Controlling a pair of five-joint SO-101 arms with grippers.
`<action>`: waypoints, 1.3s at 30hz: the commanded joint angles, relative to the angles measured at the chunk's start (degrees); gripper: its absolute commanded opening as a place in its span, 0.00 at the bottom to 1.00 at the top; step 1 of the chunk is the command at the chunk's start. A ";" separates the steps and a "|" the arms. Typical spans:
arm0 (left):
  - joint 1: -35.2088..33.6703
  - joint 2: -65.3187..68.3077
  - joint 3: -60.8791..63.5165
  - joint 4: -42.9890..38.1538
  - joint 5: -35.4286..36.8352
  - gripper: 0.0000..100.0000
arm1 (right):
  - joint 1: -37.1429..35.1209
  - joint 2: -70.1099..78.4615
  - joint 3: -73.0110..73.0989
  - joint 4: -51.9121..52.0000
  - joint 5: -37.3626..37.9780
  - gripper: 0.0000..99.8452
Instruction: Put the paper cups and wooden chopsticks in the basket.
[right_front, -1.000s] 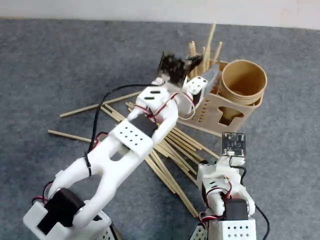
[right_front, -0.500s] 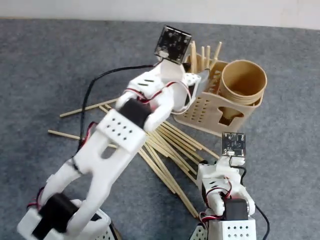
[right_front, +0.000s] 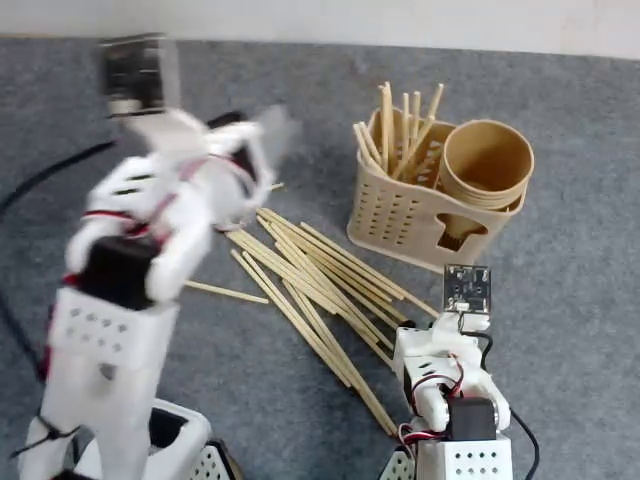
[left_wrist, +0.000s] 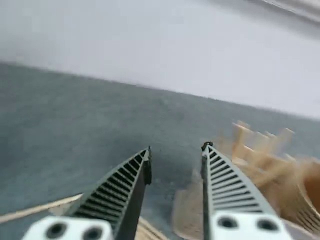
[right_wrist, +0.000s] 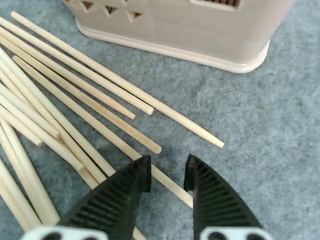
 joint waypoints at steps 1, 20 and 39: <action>-10.15 -2.77 -1.71 4.66 3.34 0.16 | 0.66 -0.75 4.18 -0.31 0.00 0.12; -27.21 19.56 -11.65 27.34 15.47 0.16 | 0.66 -0.75 4.18 -0.31 0.00 0.12; -28.70 57.10 -12.79 27.69 15.38 0.16 | 0.66 -0.75 4.18 -0.31 0.00 0.12</action>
